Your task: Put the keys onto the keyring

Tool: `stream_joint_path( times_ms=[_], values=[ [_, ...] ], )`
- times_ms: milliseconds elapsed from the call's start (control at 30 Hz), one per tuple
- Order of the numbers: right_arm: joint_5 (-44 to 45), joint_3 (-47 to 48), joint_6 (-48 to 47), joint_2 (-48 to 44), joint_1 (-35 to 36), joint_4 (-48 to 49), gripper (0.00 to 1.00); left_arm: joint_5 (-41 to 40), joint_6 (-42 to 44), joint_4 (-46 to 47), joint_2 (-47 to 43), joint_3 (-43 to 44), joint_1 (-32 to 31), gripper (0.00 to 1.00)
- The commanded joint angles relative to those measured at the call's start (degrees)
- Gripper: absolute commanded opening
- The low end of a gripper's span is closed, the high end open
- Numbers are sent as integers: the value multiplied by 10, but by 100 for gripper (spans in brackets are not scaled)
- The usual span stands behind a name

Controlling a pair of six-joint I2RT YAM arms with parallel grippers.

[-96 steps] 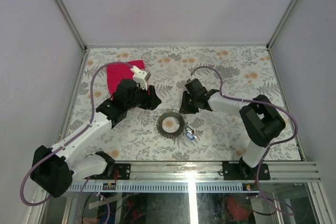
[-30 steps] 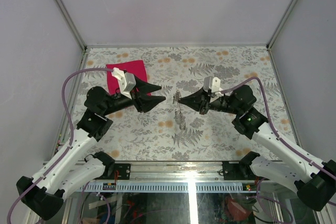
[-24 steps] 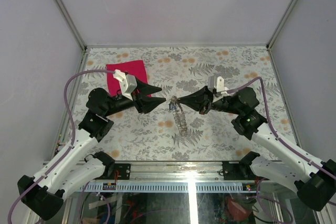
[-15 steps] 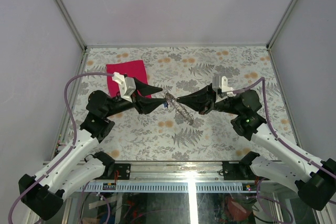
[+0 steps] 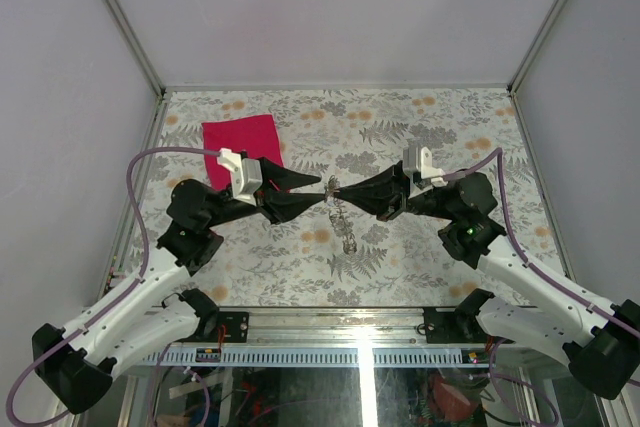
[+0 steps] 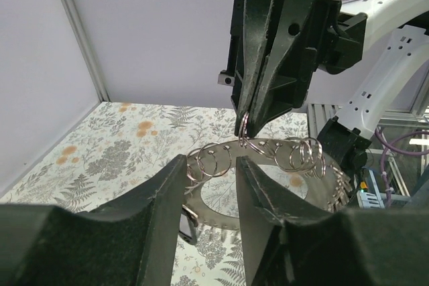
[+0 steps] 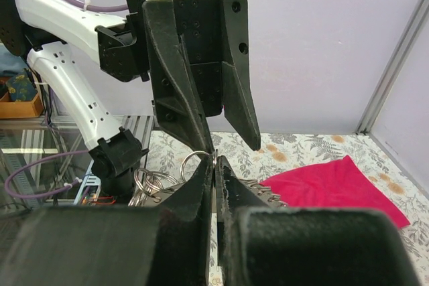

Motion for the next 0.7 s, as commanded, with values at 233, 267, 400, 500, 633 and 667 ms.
stream_joint_path(
  times_ms=[233, 267, 400, 500, 633, 667],
  values=[
    [5, 11, 1, 2, 13, 62, 0, -14, 23, 49, 19, 6, -16, 33],
    [5, 11, 2, 2, 13, 62, 0, -11, 23, 50, 20, 7, -18, 33],
    [6, 11, 2, 5, 16, 63, 0, -7, 24, 53, 23, 9, -23, 32],
    [6, 11, 1, 7, 17, 63, 0, -5, 24, 54, 23, 12, -26, 30],
    [3, 11, 0, 10, 19, 64, 0, -5, 23, 57, 25, 14, -29, 27],
    [3, 11, 0, 10, 20, 64, 0, -3, 22, 59, 27, 13, -30, 27]
  ],
)
